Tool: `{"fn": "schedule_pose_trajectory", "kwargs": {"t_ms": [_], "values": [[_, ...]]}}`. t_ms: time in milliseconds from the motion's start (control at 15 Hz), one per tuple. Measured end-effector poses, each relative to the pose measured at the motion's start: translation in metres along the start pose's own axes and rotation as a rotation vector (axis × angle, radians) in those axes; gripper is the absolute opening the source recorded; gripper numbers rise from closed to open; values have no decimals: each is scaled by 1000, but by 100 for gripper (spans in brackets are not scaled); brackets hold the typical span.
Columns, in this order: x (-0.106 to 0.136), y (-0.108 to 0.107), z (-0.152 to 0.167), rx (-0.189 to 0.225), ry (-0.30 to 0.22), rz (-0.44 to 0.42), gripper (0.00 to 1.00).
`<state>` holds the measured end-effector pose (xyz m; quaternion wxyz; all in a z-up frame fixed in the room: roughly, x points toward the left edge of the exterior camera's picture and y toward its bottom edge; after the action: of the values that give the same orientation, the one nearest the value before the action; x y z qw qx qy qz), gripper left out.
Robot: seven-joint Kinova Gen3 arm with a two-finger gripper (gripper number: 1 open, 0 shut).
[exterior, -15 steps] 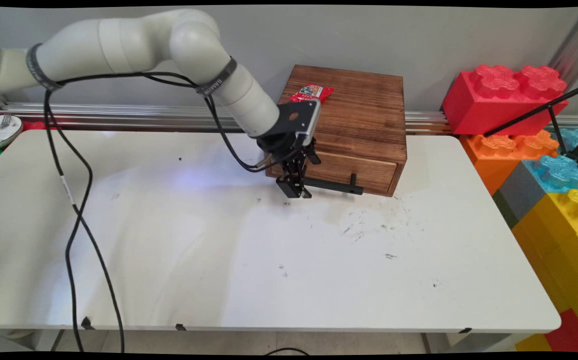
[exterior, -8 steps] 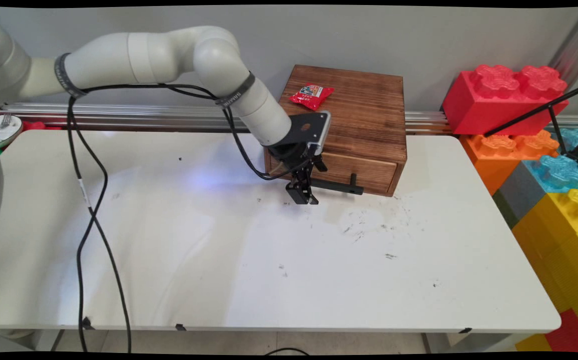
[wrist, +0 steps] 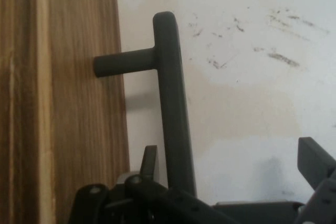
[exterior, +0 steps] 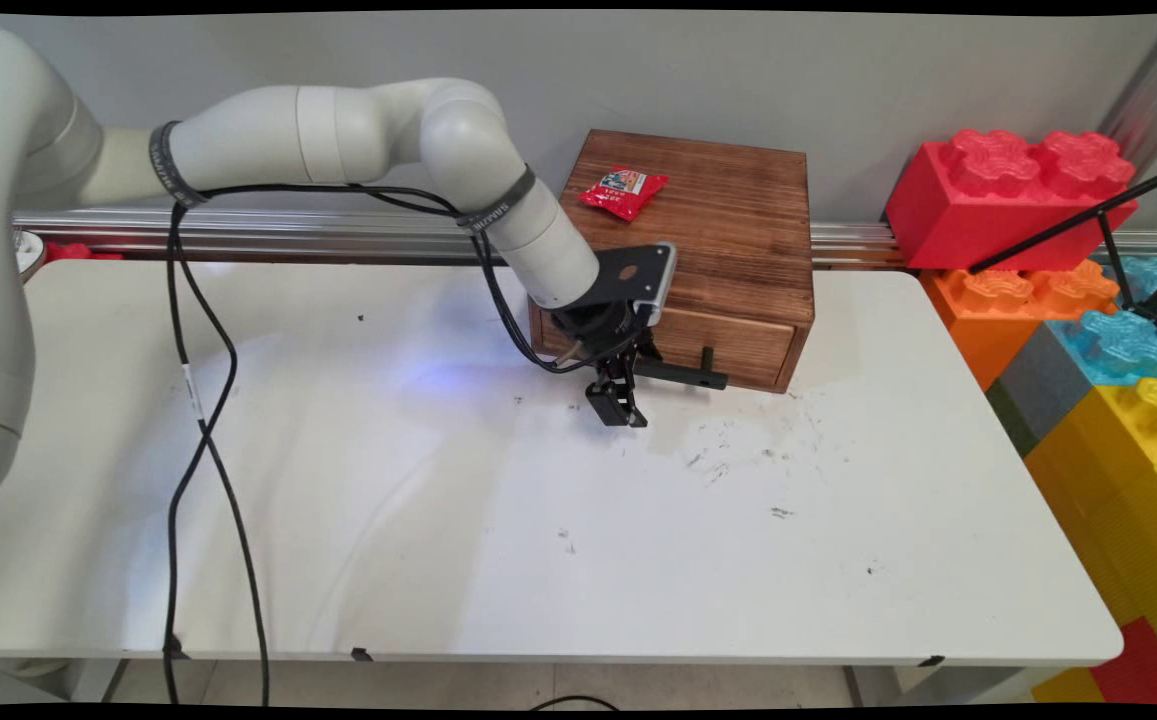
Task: Open the drawer
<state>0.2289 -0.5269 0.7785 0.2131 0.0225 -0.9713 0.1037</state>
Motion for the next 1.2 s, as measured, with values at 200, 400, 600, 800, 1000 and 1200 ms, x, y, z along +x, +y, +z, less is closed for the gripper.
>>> {"fn": "schedule_pose_trajectory", "kwargs": {"t_ms": [200,400,600,800,1000,1200], "values": [[-1,0,8,-8,-2,-10,100],[-1,0,13,-9,-4,-18,100],[0,1,17,-10,-4,-26,100],[4,5,18,-14,-2,-31,100],[9,15,18,-24,1,-34,100],[11,30,16,-33,1,-35,100]]}}
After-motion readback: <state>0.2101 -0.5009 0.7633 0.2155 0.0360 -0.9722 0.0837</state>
